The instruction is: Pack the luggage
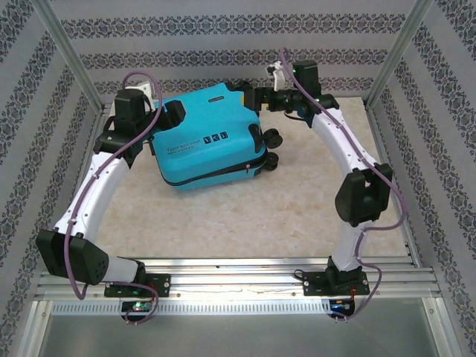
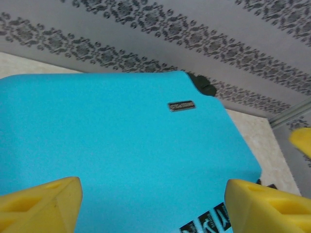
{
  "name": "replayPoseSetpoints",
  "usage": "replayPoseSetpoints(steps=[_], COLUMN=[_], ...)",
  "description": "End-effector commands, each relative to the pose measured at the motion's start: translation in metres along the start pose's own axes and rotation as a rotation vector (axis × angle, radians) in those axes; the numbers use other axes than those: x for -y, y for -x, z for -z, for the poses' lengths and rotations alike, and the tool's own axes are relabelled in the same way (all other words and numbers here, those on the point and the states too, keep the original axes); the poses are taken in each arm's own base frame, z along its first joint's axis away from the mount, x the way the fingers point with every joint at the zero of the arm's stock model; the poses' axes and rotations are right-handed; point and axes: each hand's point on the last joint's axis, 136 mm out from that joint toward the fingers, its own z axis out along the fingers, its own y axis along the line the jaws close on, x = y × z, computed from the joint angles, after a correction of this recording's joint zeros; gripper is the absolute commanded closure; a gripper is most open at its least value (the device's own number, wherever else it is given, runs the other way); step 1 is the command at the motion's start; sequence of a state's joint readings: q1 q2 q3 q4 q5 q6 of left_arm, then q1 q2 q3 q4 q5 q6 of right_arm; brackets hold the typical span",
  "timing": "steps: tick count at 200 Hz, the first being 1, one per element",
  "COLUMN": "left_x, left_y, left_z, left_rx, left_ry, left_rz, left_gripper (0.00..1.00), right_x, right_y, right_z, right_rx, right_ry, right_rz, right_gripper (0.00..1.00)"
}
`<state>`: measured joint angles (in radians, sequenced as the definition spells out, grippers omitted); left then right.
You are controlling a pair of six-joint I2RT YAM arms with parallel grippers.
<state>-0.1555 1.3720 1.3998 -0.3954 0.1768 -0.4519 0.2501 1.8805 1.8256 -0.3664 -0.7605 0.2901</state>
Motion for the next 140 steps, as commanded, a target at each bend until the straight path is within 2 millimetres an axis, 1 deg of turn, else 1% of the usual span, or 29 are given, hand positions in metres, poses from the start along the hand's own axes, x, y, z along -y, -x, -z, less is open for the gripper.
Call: replayPoseSetpoints(steps=[1, 13, 40, 57, 67, 71, 77, 97, 101, 102, 105, 117, 131, 140], left_x=[-0.030, -0.042, -0.062, -0.073, -0.077, -0.080, -0.081, -0.083, -0.082, -0.082, -0.081, -0.078, -0.071, -0.066], left_y=[-0.015, -0.022, -0.046, -0.063, -0.070, -0.073, -0.077, -0.083, -0.082, -0.082, -0.082, -0.079, -0.073, -0.069], left_z=[0.014, 0.015, 0.008, 0.000, -0.005, -0.007, -0.009, -0.019, -0.021, -0.022, -0.023, -0.032, -0.042, -0.049], left_rx=[-0.021, -0.033, -0.080, -0.099, -0.102, -0.105, -0.110, -0.107, -0.102, -0.102, -0.098, -0.085, -0.071, -0.063], left_ry=[0.144, 0.194, 0.232, 0.239, 0.237, 0.239, 0.237, 0.215, 0.205, 0.203, 0.198, 0.171, 0.129, 0.097], left_rz=[-0.039, -0.041, -0.004, 0.033, 0.053, 0.061, 0.072, 0.094, 0.096, 0.096, 0.097, 0.098, 0.098, 0.095], left_gripper=[0.23, 0.23, 0.23, 0.24, 0.24, 0.25, 0.25, 0.25, 0.25, 0.25, 0.25, 0.25, 0.25, 0.26], right_x=[0.001, 0.000, -0.014, -0.024, -0.027, -0.028, -0.029, -0.025, -0.023, -0.022, -0.021, -0.013, -0.005, -0.001], right_y=[-0.012, -0.027, -0.073, -0.101, -0.116, -0.125, -0.133, -0.169, -0.176, -0.181, -0.183, -0.205, -0.224, -0.231], right_z=[0.019, 0.029, 0.049, 0.057, 0.060, 0.060, 0.061, 0.056, 0.054, 0.052, 0.051, 0.041, 0.026, 0.017], right_rx=[0.023, 0.036, 0.061, 0.073, 0.080, 0.080, 0.087, 0.097, 0.101, 0.097, 0.101, 0.095, 0.073, 0.059], right_ry=[-0.063, -0.112, -0.256, -0.300, -0.313, -0.317, -0.328, -0.347, -0.350, -0.352, -0.354, -0.386, -0.410, -0.434], right_rz=[0.048, 0.059, 0.151, 0.179, 0.181, 0.181, 0.179, 0.136, 0.127, 0.123, 0.121, 0.107, 0.101, 0.106], right_gripper=[0.11, 0.14, 0.15, 0.18, 0.19, 0.20, 0.21, 0.25, 0.26, 0.27, 0.27, 0.30, 0.32, 0.34])
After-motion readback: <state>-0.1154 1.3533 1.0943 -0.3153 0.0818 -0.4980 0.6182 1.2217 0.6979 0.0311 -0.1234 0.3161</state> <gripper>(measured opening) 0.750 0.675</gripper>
